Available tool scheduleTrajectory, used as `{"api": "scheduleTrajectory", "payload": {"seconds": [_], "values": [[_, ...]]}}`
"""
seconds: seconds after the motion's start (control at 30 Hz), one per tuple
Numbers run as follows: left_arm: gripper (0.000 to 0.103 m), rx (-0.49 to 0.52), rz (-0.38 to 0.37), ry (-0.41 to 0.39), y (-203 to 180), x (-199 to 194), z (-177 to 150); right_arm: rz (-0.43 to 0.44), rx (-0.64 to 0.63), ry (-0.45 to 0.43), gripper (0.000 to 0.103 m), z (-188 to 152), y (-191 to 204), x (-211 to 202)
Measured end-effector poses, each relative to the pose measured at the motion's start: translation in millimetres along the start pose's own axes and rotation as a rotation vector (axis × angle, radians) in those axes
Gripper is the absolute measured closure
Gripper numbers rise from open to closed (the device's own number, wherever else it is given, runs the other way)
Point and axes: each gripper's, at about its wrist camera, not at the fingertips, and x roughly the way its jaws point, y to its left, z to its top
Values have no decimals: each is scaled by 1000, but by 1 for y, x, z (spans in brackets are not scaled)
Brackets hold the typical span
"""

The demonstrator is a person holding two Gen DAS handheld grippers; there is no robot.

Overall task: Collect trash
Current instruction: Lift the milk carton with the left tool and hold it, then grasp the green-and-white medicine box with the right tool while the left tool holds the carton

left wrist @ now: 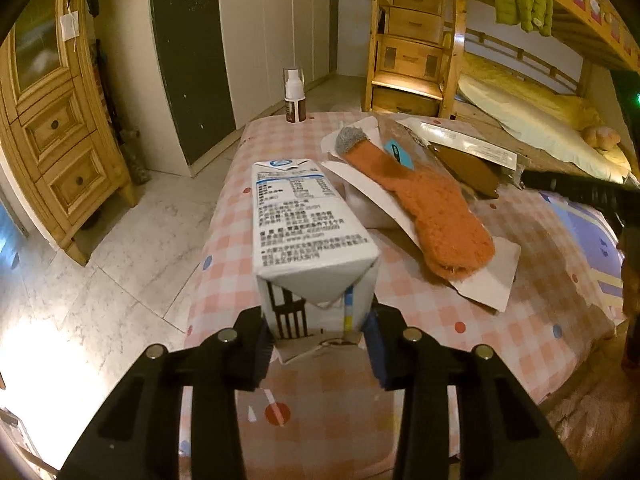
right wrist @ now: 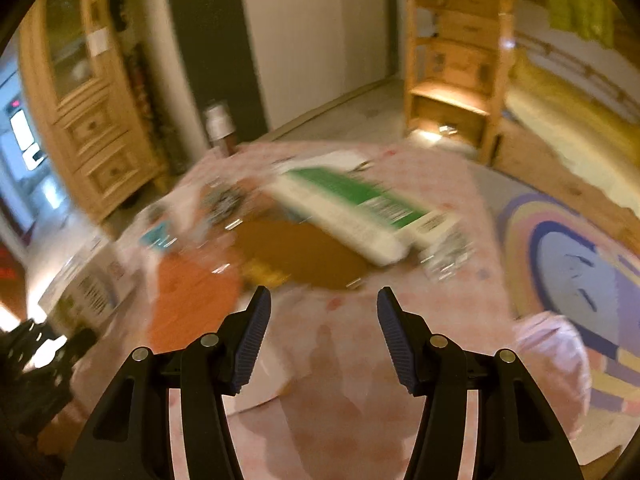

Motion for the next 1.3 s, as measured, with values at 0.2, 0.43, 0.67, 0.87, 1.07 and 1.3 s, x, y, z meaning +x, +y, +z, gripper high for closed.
{"api": "scheduleTrajectory", "payload": {"seconds": [0.2,0.43,0.67,0.87,1.07,1.3], "values": [[66,8,20,-26,2,-10,4,-43,-71,-27,48,9,15,-2],[66,3,10,-99,4,-20,33,-187,-110,-19,45,31,-10,18],[66,34,-35,-108,-17,0,61,-269,-214,54,37,33,-26,54],[66,67,-63,-103,-37,15,69,-326,-330,55,37,30,-26,75],[66,77,-70,-90,-45,22,70,-364,-444,28,59,33,-23,82],[66,70,-70,-84,-43,15,66,-305,-394,-47,82,33,-21,47]]}}
